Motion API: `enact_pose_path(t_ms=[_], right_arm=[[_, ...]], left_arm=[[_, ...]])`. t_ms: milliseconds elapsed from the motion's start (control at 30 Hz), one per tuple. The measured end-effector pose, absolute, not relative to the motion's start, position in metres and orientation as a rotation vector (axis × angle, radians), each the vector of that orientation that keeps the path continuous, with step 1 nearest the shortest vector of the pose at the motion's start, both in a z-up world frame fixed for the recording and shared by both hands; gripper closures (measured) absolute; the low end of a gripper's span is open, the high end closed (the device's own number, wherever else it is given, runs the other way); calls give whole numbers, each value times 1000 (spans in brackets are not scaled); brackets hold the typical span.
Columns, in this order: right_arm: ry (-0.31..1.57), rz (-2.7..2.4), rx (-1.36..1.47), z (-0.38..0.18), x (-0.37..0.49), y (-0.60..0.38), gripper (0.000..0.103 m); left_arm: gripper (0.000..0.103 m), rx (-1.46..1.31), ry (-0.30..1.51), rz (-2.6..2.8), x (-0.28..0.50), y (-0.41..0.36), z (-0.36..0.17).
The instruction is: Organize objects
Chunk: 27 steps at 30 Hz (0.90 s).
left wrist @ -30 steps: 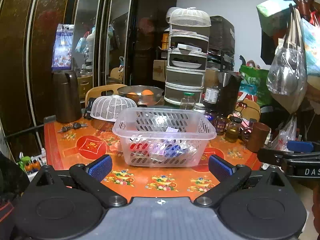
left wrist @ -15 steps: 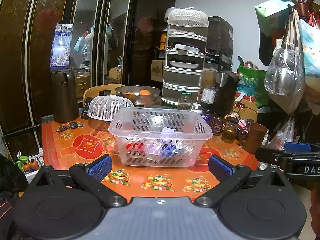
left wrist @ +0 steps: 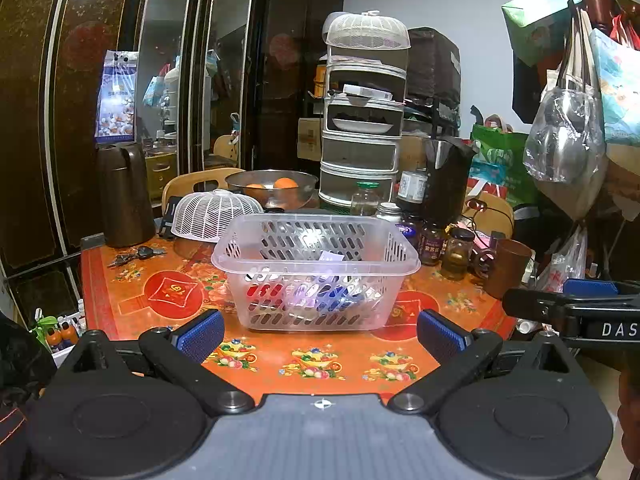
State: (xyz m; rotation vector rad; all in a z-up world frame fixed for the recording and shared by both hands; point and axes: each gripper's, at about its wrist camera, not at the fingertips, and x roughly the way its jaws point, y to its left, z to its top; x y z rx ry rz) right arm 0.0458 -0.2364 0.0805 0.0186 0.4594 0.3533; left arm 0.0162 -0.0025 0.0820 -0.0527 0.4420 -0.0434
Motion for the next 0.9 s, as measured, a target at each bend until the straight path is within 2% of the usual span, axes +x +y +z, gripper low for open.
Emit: enact_pose_path(t_ms=[900], right_arm=[[462,357,-1,77,46,-234,0]], left_arm=[[0,-47,457,-48,19,-8,79]])
